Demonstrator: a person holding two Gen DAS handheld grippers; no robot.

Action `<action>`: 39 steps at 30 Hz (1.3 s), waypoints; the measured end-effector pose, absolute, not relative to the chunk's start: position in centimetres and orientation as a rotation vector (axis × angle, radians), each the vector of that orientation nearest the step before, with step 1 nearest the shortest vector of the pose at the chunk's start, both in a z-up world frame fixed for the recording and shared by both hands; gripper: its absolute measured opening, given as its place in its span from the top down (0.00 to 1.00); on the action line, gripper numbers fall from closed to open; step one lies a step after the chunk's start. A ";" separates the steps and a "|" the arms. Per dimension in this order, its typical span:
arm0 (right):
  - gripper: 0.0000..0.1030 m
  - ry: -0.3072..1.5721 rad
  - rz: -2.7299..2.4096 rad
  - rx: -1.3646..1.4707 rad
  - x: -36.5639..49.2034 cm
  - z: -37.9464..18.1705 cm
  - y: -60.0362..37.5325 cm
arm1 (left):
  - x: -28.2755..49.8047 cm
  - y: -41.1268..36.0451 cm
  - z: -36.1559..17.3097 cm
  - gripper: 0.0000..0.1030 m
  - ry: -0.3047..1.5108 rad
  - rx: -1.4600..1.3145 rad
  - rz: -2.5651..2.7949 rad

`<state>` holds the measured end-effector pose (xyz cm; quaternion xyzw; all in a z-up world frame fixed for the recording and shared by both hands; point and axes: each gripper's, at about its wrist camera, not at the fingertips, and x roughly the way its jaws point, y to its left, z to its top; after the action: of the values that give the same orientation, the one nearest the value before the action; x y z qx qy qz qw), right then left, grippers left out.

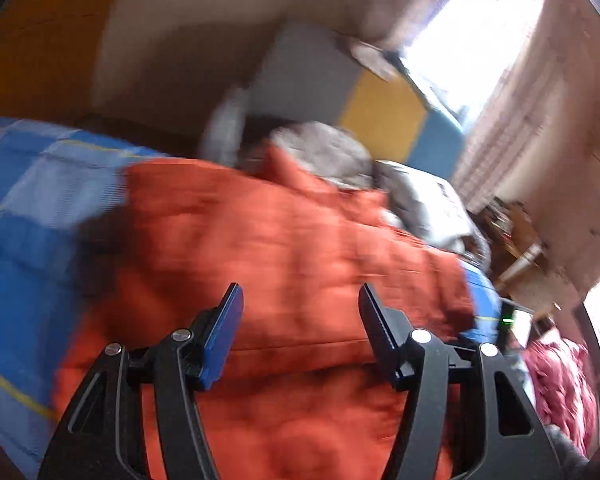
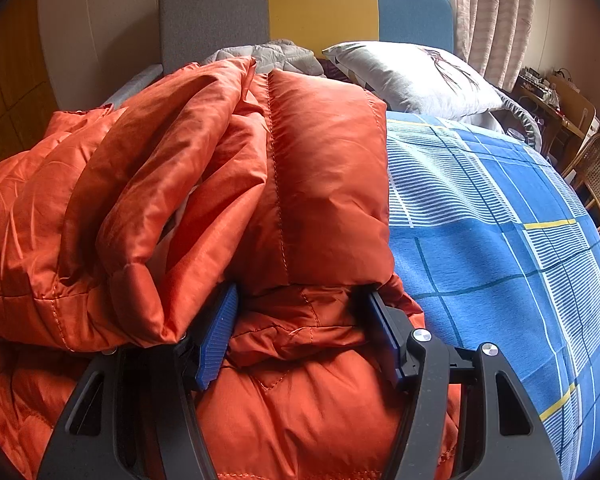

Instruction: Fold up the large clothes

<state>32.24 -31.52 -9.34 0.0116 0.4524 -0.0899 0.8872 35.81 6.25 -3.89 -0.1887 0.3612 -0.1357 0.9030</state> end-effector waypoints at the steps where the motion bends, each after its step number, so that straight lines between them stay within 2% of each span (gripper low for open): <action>1: 0.40 0.940 -0.185 0.028 32.2 -9.3 -31.6 | 35.8 7.4 -4.3 0.44 0.750 -0.398 -0.253; 7: 0.40 0.938 -0.174 0.099 31.4 -8.1 -32.7 | 36.4 10.9 -5.9 0.46 0.751 -0.402 -0.181; 18: 0.40 0.807 -0.150 0.023 25.7 -1.1 -31.9 | 37.6 8.8 -5.6 0.48 0.725 -0.330 -0.220; 23: 0.40 0.771 -0.076 0.004 26.5 0.7 -29.1 | 38.0 8.2 -5.7 0.48 0.732 -0.316 -0.220; 30: 0.40 0.814 -0.040 -0.012 30.3 -0.8 -26.1 | 38.5 8.0 -6.0 0.48 0.742 -0.303 -0.226; 39: 0.40 0.923 -0.086 -0.004 33.1 -5.1 -27.7 | 40.3 7.3 -7.9 0.49 0.793 -0.288 -0.233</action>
<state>33.12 -27.75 -5.14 -0.0019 0.4452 -0.0413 0.8945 40.35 7.29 -7.95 -0.1393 0.3837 -0.1127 0.9059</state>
